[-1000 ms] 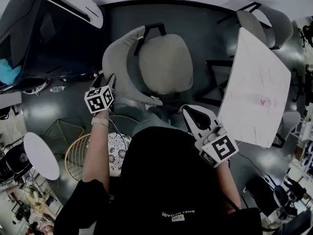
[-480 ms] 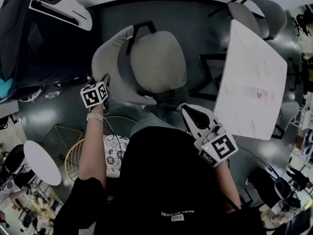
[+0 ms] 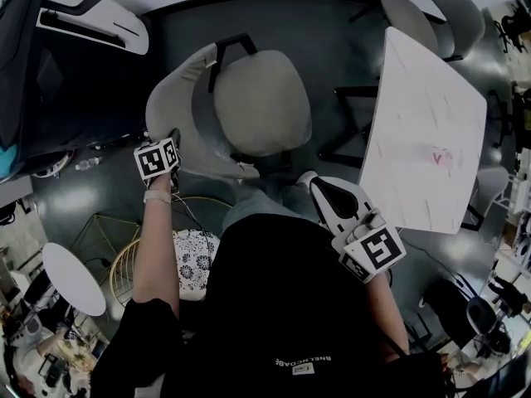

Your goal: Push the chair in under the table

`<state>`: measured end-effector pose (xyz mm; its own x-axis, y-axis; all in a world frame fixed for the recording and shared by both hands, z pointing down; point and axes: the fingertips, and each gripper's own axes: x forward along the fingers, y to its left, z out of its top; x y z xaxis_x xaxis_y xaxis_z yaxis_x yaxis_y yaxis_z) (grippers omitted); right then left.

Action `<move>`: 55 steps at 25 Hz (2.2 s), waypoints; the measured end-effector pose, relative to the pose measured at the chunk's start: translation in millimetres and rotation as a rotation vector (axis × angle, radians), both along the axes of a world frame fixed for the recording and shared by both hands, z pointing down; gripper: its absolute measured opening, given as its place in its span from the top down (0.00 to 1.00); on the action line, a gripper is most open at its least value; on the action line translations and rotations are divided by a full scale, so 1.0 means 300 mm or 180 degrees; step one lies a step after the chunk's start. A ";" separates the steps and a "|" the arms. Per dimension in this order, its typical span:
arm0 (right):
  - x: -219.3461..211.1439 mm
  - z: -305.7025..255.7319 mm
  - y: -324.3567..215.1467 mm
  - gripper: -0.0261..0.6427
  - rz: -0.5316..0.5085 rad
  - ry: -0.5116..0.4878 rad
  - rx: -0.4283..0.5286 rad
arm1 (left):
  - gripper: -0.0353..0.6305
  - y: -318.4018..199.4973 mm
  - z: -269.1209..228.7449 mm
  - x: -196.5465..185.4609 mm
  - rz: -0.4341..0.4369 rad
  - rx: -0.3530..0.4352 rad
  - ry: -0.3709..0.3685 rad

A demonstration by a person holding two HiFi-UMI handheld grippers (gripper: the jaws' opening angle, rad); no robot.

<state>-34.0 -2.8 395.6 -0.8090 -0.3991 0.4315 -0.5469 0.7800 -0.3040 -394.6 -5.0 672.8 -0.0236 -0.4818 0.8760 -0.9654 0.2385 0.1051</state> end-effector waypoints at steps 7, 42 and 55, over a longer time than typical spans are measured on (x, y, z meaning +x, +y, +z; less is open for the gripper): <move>0.058 0.017 -0.021 0.94 0.0062 -0.0013 -0.0053 | 0.68 -0.016 -0.012 0.000 0.0320 -0.0242 -0.0705; 0.151 0.040 -0.078 0.94 0.0260 -0.0027 -0.0147 | 0.69 -0.247 -0.032 0.135 0.1111 0.0008 -0.1103; 0.255 0.033 -0.096 0.94 0.0522 0.0029 -0.0122 | 0.69 -0.419 -0.029 0.313 0.1500 0.0122 -0.1057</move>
<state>42.6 -31.5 405.7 -0.7304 -0.5085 0.4559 -0.6688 0.6681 -0.3262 -300.8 -130.7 664.2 -0.0696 -0.5383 0.8399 -0.9492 -0.2233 -0.2217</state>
